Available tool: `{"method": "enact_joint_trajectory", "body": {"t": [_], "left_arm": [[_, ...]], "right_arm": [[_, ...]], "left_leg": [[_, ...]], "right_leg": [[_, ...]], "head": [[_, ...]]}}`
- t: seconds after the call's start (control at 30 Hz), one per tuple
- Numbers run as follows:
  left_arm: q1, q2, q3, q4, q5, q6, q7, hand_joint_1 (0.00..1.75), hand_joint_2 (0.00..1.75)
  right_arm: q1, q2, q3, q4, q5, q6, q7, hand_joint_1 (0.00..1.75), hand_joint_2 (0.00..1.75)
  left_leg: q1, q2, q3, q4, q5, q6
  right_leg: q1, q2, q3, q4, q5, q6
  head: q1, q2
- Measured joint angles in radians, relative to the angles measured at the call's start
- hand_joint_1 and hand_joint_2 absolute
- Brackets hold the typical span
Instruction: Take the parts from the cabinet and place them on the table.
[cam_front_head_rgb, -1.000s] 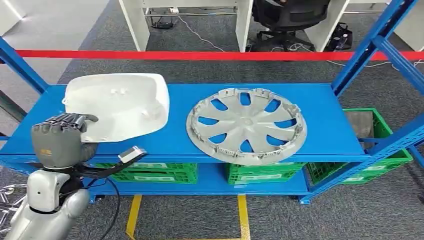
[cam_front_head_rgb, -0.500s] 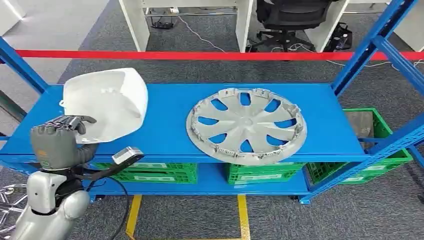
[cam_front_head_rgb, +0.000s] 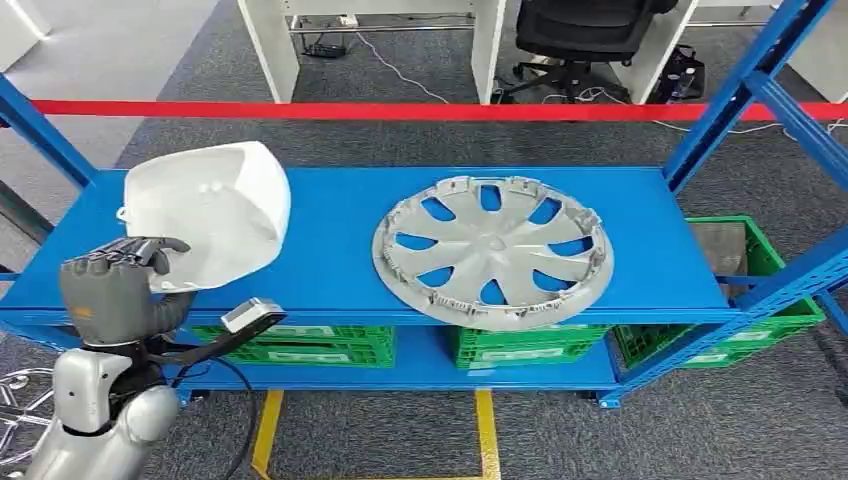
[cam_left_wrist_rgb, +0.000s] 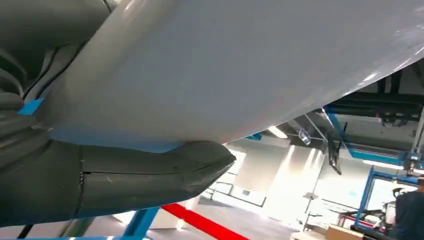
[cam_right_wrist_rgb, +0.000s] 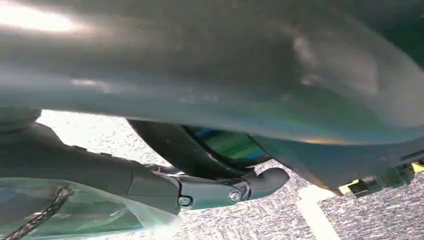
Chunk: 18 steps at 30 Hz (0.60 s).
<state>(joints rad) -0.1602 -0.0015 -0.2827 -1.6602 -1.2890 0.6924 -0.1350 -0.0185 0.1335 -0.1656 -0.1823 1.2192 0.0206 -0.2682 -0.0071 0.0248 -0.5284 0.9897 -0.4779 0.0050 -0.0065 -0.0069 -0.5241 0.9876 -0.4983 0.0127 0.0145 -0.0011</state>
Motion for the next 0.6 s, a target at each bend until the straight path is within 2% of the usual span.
{"method": "enact_joint_trajectory", "body": {"t": [0.2,0.33,0.4,0.43,0.47,0.5,0.57,0.6], "left_arm": [[0.010,-0.001,0.006,0.000,-0.021,0.000,0.013,1.75,1.75],[0.017,0.000,0.011,0.000,-0.033,0.000,0.027,1.75,1.75],[0.018,0.002,0.012,0.000,-0.037,0.000,0.037,1.75,1.75],[0.017,0.002,0.012,0.000,-0.039,0.000,0.040,1.75,1.75],[0.018,0.002,0.012,0.000,-0.040,0.001,0.042,1.75,1.75],[0.017,0.002,0.012,0.000,-0.041,0.002,0.043,1.75,1.75],[0.020,0.003,0.013,0.000,-0.041,0.003,0.048,1.75,1.75],[0.023,0.004,0.013,0.000,-0.041,0.003,0.050,1.75,1.75]], "right_arm": [[0.000,0.000,0.000,0.000,-0.002,0.001,0.000,0.00,0.00],[0.000,0.000,0.000,0.000,-0.006,0.002,0.001,0.00,0.00],[0.000,0.000,0.000,0.000,-0.009,0.003,0.002,0.00,0.00],[0.000,0.000,0.000,0.000,-0.010,0.003,0.003,0.00,0.00],[0.001,0.000,0.000,0.000,-0.011,0.003,0.003,0.00,0.00],[0.001,0.000,0.000,0.000,-0.012,0.003,0.003,0.00,0.00],[-0.003,0.000,0.000,0.000,-0.016,0.003,0.003,0.00,0.00],[-0.005,0.000,-0.001,0.000,-0.018,0.003,0.003,0.00,0.00]], "left_leg": [[-0.003,0.000,-0.001,0.002,-0.002,0.003],[-0.006,0.000,-0.004,0.009,-0.006,0.009],[-0.006,0.000,-0.006,0.012,-0.001,0.016],[-0.003,0.001,-0.006,0.000,0.007,0.025],[0.003,0.008,-0.002,-0.012,0.017,0.031],[0.004,0.009,-0.005,-0.017,0.021,0.037],[0.002,0.011,-0.016,-0.015,0.025,0.040],[0.001,0.013,-0.020,-0.014,0.027,0.038]], "right_leg": [[-0.003,0.000,0.000,0.000,0.001,0.002],[-0.005,0.000,0.000,0.000,0.002,0.009],[-0.006,0.000,0.001,-0.003,0.010,0.018],[-0.004,0.000,0.002,-0.004,0.011,0.022],[-0.004,0.002,-0.011,0.006,-0.010,0.023],[-0.002,0.003,-0.027,0.043,-0.043,0.025],[-0.004,0.003,-0.092,0.205,-0.126,0.028],[-0.004,0.003,-0.121,0.277,-0.154,0.030]], "head": [[0.000,0.000],[0.000,0.000],[0.000,0.000],[0.000,0.000],[0.000,0.000],[0.003,0.000],[0.005,0.000],[0.007,0.000]]}}
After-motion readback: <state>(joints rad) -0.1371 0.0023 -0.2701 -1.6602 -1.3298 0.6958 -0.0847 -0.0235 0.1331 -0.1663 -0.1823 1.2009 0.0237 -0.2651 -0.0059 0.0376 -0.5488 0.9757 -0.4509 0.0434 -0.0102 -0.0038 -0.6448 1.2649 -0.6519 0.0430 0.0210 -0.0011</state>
